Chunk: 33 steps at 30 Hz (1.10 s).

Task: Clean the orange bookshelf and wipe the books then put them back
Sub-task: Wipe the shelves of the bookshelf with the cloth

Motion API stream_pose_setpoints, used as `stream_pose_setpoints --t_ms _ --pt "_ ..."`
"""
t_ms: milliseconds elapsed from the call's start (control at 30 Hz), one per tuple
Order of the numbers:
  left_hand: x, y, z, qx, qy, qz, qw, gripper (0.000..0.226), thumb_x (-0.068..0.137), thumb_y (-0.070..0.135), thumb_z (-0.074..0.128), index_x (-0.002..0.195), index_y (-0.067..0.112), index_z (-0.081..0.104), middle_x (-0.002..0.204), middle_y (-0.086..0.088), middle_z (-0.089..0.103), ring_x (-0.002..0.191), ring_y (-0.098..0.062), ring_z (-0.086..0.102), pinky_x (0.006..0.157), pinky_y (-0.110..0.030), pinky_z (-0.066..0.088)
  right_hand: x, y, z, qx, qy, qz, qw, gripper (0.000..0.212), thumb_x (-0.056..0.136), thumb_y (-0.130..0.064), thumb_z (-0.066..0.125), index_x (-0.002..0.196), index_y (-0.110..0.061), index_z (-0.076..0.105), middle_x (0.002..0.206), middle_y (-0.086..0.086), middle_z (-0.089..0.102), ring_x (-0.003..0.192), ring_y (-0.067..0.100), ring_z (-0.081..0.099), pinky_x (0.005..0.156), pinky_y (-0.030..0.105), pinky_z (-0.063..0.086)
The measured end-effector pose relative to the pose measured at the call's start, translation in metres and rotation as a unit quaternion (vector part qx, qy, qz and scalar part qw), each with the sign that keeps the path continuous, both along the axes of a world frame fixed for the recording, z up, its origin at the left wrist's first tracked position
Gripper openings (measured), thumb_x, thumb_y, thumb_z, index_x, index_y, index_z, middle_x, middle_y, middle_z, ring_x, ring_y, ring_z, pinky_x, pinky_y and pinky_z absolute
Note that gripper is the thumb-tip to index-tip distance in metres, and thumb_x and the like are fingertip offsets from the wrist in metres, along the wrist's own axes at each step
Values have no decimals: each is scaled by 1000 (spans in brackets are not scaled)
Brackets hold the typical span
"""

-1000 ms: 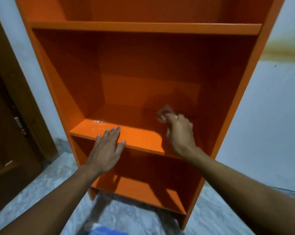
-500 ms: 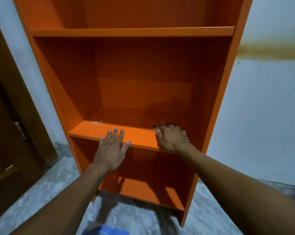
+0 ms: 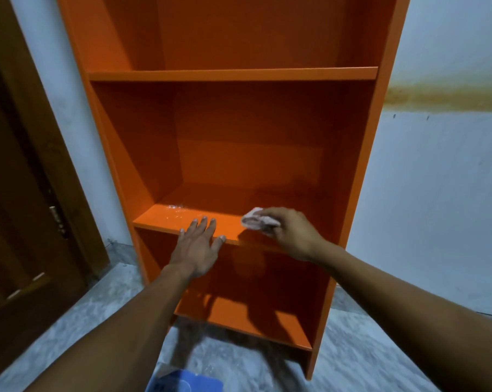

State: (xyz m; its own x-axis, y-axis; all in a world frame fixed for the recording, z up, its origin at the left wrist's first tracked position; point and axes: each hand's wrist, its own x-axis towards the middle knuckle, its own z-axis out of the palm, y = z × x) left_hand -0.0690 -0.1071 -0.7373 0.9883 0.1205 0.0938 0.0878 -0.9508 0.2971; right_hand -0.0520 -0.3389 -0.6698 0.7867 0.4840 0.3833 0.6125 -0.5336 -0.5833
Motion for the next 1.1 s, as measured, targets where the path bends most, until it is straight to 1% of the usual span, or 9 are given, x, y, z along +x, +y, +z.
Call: stream_pose_setpoints --t_ms 67,167,233,333,433,567,800,1000,1100 --pt "-1 1 0 -6 -3 1 1000 64 104 52 24 159 24 7 167 1 -1 153 -20 -7 124 -45 -3 13 -8 6 86 24 -71 993 43 93 12 44 124 -9 65 116 -5 64 81 -10 59 60 -2 39" --pt "0 0 -1 0 -6 -1 1000 64 104 52 23 159 23 7 167 1 -1 153 -20 -6 124 -45 -3 58 -18 -2 134 62 -196 970 43 96 5 40 126 -16 63 124 -1 65 64 1 49 49 13 35" --pt "-1 -1 -2 -6 -11 -2 1000 64 104 52 23 159 23 7 167 1 -1 153 -20 -7 124 -45 -4 77 -17 -4 111 111 -238 959 38 98 7 37 121 -10 62 125 0 61 71 6 49 57 18 38" --pt "-1 3 -3 4 -12 -14 1000 65 104 53 23 159 23 6 167 3 -1 153 -18 -6 124 -44 -4 102 -7 -20 -24 212 -281 936 33 104 -5 34 76 -10 49 100 10 52 83 18 52 68 25 41" --pt "1 15 -3 16 -21 -32 999 64 104 52 24 159 24 8 167 4 1 153 -14 -3 123 -43 -4 122 18 -40 -141 228 -276 923 26 101 -21 39 101 -7 61 110 12 59 114 29 57 94 38 49" --pt "-6 31 -7 -30 -52 -59 996 60 106 45 30 159 22 13 166 4 5 153 -12 -2 124 -40 -4 158 76 -64 -230 159 -171 945 53 80 -45 29 116 -20 59 140 12 53 126 35 51 108 52 39" --pt "-20 97 -16 -115 -132 57 983 63 102 15 42 158 17 15 166 -3 10 153 -17 6 125 -40 5 78 151 -45 -287 -32 -20 957 54 99 -58 21 147 -38 36 159 1 31 136 37 39 109 49 33" --pt "-34 123 5 -113 -171 85 975 74 99 12 43 159 19 0 166 -2 -7 153 -18 -6 124 -41 13 37 153 -47 -184 -82 221 954 62 77 7 48 126 -27 67 132 5 60 112 28 53 93 30 39" --pt "-30 129 16 -97 -189 84 974 79 98 13 45 158 18 -6 166 -4 -14 152 -22 -12 123 -41 8 43 157 -26 -67 -70 237 967 54 75 9 49 119 -13 71 118 3 68 110 16 61 90 9 37"
